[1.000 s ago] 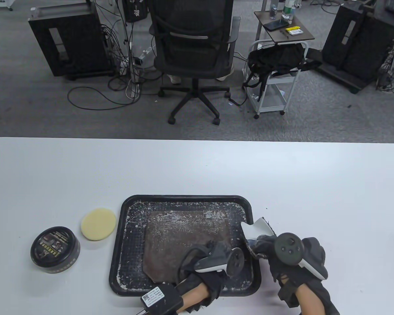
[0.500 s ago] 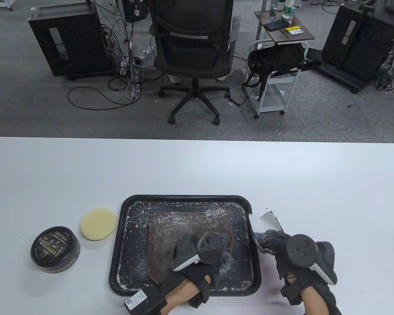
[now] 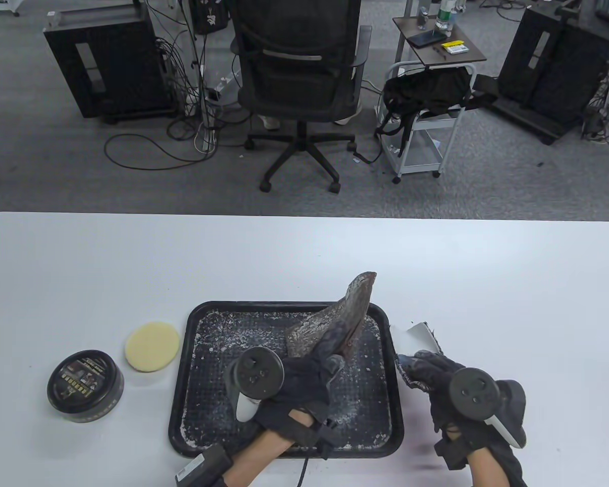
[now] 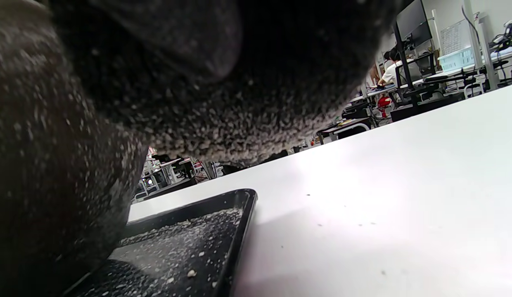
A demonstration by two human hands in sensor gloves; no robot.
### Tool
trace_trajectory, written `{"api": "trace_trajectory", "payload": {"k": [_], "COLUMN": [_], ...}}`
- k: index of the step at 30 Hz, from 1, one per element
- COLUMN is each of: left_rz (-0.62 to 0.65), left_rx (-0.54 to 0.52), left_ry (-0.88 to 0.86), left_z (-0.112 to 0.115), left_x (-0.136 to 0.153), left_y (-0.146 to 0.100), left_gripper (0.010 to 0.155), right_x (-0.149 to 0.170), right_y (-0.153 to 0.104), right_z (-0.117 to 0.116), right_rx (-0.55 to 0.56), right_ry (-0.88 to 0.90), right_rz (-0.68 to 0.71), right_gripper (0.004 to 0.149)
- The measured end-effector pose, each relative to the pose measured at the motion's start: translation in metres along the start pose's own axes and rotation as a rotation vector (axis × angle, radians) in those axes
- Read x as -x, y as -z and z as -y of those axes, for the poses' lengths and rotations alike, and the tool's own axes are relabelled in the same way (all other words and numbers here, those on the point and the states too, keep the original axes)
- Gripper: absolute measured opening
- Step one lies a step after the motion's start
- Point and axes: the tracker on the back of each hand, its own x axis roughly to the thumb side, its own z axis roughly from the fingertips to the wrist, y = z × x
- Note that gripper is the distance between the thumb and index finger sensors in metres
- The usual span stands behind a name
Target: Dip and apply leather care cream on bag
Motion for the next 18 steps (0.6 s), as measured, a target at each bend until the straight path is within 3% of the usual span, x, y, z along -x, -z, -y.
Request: {"api": "trace_trajectory", "payload": {"k": [6, 10, 14, 18], "left_rz": [0.056, 0.028, 0.029, 0.028], "left_rx": [-0.141, -0.22, -0.256, -0.147], "left_ry": [-0.157, -0.218, -0.183, 0.127], "left_z": [-0.009, -0.012, -0.012, -0.021], "left_x": [0.005, 0.018, 0.027, 0.016], "left_y": [0.001, -0.004, -0.012, -0.012], "left_gripper": [0.067, 0.067, 0.067, 0.068], "right_x": [0.001, 0.001, 0.0, -0.002], "right_y": [0.0, 0.0, 0.0, 0.001], "right_z": [0.0, 0.0, 0.0, -0.001], "right_rx": [0.008, 0.007, 0.001, -0.006], "right_ry": [-0.008, -0.013, -0.022, -0.029], "right_rz": [0.002, 0.005, 0.009, 0.015], "right_gripper": [0.045, 0.045, 0.045, 0.045]}}
